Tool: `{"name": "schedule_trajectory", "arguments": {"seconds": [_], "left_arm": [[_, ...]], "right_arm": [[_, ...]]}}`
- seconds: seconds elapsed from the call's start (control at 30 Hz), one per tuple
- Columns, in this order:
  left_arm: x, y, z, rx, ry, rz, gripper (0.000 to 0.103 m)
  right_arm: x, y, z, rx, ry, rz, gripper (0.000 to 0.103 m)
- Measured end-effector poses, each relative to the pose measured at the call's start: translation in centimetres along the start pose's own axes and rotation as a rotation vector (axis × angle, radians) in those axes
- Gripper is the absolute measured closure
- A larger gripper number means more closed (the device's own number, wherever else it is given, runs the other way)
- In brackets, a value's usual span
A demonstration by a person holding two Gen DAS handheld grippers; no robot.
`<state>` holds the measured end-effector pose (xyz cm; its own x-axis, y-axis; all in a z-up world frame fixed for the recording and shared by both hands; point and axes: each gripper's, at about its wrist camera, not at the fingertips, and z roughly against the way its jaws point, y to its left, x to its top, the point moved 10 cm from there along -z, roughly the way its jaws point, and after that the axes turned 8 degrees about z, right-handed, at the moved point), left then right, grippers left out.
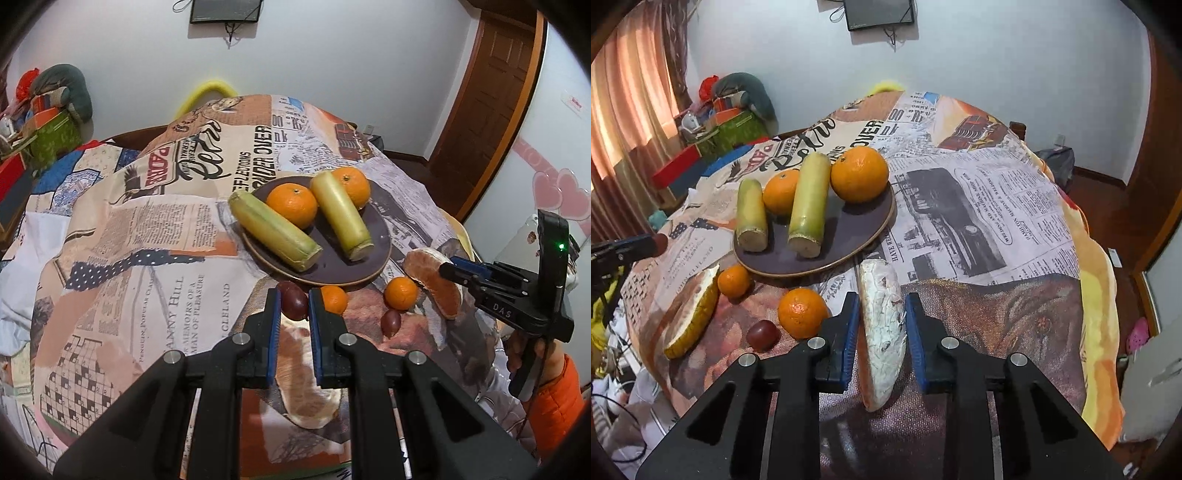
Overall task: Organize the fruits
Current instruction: 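Carry the pomelo segment and the grape onto the grey plate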
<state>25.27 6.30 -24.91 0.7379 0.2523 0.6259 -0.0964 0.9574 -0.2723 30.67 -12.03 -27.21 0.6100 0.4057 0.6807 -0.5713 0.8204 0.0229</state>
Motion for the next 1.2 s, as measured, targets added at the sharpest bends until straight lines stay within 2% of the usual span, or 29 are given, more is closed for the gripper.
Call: {"name": "schedule_trajectory", "arguments": {"seconds": [0.2,0.53,1.2], "left_arm": [[0.6,-0.8,-0.4,-0.011,-0.003,-0.011,0.089],[3.0,-2.6,-1.5,-0.039,-0.027,-0.039,0.089],[6.6,-3.0,-7.9,-0.045,0.009,-0.066,0.089]], "right_arm": [[1.4,0.4,1.4,0.006,-0.052,0.013,0.081],[5.9,1.4,3.1,0.038,-0.168,0.032,0.081],[11.2,3.4,-2.4,0.132,-0.212,0.061,0.081]]}}
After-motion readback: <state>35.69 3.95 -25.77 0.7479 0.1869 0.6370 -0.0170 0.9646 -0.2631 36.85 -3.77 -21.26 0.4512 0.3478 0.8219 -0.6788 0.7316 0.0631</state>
